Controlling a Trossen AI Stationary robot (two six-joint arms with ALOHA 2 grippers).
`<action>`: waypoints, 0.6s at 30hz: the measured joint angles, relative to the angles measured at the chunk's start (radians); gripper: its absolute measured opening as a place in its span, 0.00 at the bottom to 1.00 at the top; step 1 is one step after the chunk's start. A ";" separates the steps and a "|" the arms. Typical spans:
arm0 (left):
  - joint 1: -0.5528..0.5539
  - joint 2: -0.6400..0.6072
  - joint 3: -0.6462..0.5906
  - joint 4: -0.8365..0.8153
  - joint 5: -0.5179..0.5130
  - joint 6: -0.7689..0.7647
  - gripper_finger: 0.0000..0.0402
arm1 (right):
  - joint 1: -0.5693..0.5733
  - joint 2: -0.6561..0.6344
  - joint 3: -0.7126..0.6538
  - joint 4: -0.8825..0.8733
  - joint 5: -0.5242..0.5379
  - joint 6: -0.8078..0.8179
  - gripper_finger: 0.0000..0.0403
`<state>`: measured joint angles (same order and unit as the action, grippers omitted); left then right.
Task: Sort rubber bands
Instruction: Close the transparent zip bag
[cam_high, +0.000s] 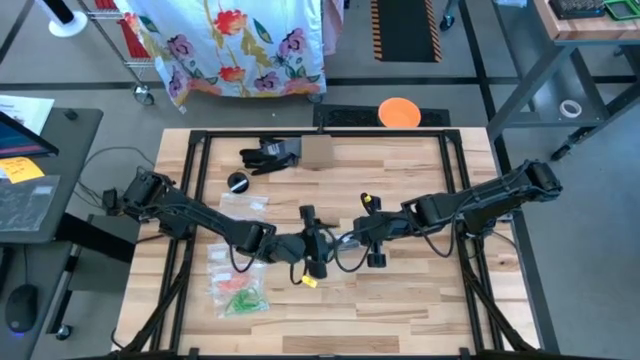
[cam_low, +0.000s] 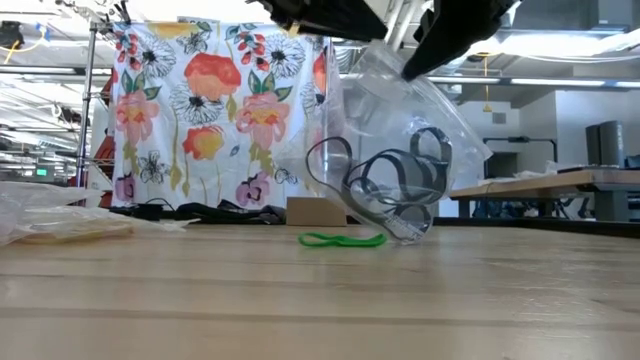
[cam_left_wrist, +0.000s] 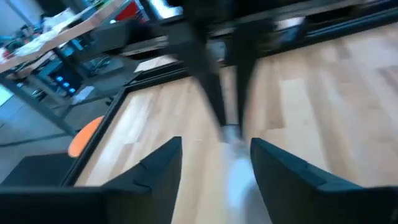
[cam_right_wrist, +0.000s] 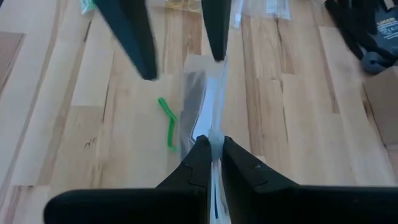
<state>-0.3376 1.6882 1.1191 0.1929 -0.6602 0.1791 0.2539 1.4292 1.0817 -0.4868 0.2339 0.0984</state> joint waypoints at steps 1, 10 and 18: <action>0.008 0.000 0.000 0.001 -0.001 -0.001 0.47 | 0.000 0.000 0.000 -0.001 0.000 -0.001 0.04; 0.035 0.000 0.000 0.001 0.121 -0.070 0.51 | 0.001 0.000 0.000 0.001 -0.001 -0.001 0.04; 0.044 0.000 0.000 0.000 0.183 -0.107 0.51 | 0.001 0.000 0.001 0.001 -0.001 -0.001 0.04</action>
<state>-0.2933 1.6882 1.1191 0.1925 -0.4772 0.0726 0.2546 1.4292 1.0824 -0.4854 0.2333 0.0975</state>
